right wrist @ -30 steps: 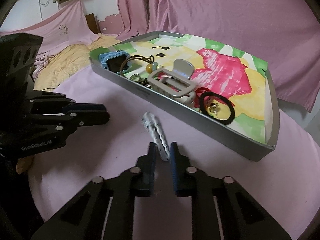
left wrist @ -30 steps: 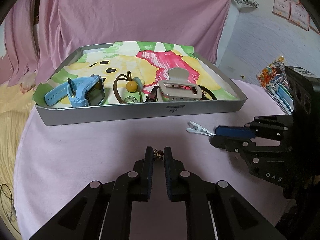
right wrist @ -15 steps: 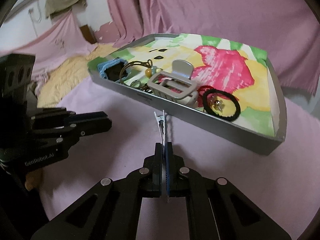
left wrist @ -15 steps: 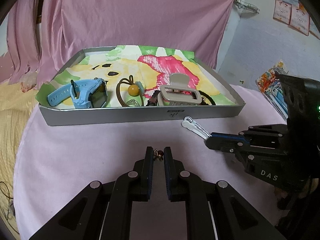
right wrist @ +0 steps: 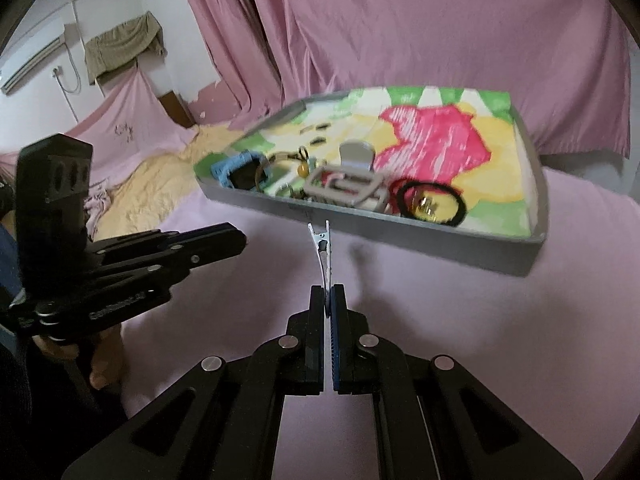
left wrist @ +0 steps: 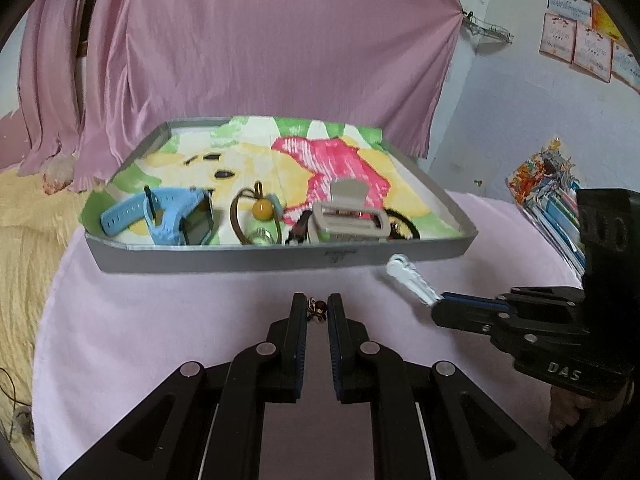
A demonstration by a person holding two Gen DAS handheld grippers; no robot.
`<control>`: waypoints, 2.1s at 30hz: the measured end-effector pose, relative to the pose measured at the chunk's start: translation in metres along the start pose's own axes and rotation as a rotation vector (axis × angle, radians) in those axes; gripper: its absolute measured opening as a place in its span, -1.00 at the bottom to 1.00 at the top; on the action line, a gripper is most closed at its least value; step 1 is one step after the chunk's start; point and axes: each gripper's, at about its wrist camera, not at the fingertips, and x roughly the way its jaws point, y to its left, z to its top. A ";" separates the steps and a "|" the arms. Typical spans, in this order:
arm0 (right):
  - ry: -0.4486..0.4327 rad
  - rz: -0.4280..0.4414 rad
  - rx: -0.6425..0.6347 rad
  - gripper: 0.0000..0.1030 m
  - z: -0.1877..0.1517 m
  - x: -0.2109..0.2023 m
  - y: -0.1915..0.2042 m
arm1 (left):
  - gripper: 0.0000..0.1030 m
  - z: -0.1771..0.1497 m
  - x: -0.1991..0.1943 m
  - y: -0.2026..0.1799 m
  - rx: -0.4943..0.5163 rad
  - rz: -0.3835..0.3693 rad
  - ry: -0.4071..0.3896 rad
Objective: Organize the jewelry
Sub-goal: 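Carry the gold earring with the left gripper while the right gripper carries the white chain into the tray, then open the left gripper to drop the earring while the right gripper releases the white chain in the tray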
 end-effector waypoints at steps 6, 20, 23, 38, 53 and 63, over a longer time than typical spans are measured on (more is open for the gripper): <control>-0.090 -0.081 -0.016 -0.94 0.018 -0.013 -0.005 | -0.81 0.021 0.001 0.003 -0.019 0.012 -0.051; -0.089 -0.191 0.043 -0.94 0.055 0.024 -0.040 | -0.81 0.060 0.042 0.006 -0.021 0.116 -0.019; -0.069 -0.193 0.042 -0.94 0.055 0.033 -0.041 | -0.81 0.061 0.049 0.008 -0.029 0.120 -0.006; -0.013 -0.179 0.041 -0.94 0.054 0.051 -0.042 | -0.81 0.057 0.070 0.013 -0.035 0.134 0.069; -0.003 -0.173 0.039 -0.93 0.054 0.052 -0.041 | -0.80 0.055 0.072 0.009 -0.017 0.118 0.073; -0.001 -0.183 0.036 -0.92 0.053 0.053 -0.040 | -0.80 0.055 0.071 0.007 0.001 0.137 0.070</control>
